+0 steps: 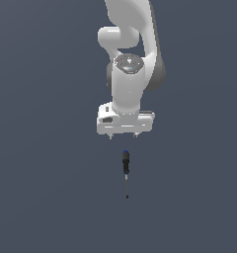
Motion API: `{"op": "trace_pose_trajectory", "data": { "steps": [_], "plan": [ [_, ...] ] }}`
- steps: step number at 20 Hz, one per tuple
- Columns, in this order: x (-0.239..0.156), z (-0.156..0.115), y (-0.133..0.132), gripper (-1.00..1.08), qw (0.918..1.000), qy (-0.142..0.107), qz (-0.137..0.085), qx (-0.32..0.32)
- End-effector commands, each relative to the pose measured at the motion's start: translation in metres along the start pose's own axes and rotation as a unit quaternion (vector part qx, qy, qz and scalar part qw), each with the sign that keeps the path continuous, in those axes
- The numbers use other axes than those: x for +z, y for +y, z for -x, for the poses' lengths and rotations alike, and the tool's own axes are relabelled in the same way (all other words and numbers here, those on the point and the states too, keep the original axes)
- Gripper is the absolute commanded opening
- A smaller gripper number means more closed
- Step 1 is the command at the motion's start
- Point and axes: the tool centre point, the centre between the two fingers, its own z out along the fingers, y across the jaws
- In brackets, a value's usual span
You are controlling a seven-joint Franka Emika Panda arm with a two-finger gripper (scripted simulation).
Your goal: Pick up the object and move it to a goal position.
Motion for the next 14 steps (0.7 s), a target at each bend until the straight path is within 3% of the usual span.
{"op": "trace_pose_trajectory", "data": {
  "steps": [1, 14],
  "plan": [
    [0.001, -0.002, 0.000, 1.00, 1.0000, 0.000, 0.000, 0.001],
    [0.041, -0.039, -0.003, 1.00, 0.9999, -0.008, -0.004, 0.014]
  ]
}}
